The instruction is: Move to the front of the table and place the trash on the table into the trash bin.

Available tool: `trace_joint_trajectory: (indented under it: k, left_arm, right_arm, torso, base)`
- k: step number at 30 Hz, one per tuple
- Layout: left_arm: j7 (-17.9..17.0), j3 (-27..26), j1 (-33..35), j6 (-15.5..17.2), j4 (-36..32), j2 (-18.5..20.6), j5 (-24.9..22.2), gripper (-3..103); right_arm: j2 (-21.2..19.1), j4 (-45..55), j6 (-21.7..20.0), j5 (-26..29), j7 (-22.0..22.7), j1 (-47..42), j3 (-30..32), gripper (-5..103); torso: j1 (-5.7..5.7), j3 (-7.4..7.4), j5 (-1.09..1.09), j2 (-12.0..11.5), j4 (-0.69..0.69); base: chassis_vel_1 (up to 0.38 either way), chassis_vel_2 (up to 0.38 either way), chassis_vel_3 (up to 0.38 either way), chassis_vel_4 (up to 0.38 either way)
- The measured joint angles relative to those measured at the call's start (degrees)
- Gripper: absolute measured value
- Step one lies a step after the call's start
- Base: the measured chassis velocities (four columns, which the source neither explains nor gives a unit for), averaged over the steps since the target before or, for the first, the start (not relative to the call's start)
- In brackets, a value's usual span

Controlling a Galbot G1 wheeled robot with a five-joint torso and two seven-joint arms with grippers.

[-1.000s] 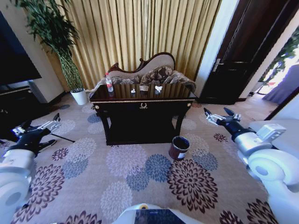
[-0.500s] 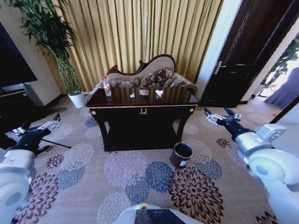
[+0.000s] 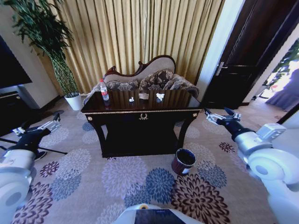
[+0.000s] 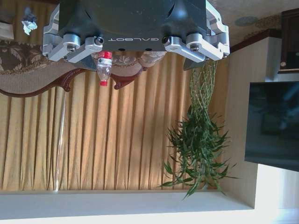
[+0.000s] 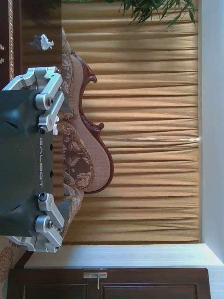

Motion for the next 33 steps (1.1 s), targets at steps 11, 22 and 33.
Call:
trace_joint_trajectory:
  k: [11,22,33]
  left_arm:
    - [0.0,-0.2,0.1,-0.2,0.0,0.0,0.0,100]
    - [0.1,-0.3,0.2,-0.2,0.0,-0.1,0.0,100]
    - [0.1,-0.5,0.4,-0.4,0.0,-0.3,0.0,100]
  right_arm:
    - [0.0,0.0,0.0,0.0,0.0,0.1,-0.1,100]
    - [0.1,-0.2,0.0,-0.1,0.0,0.3,-0.4,100]
    - [0.2,-0.3,0.0,-0.2,-0.1,0.5,-0.8,100]
  torso:
    - [0.00,0.00,-0.02,0.0,0.01]
    - [0.00,0.00,-0.01,0.0,0.00]
    - [0.00,0.00,-0.02,0.0,0.01]
  base:
    - [-0.163,0.161,0.166,-0.154]
    - [-0.175,0.166,0.171,-0.155]
    - [-0.157,0.160,0.165,-0.155]
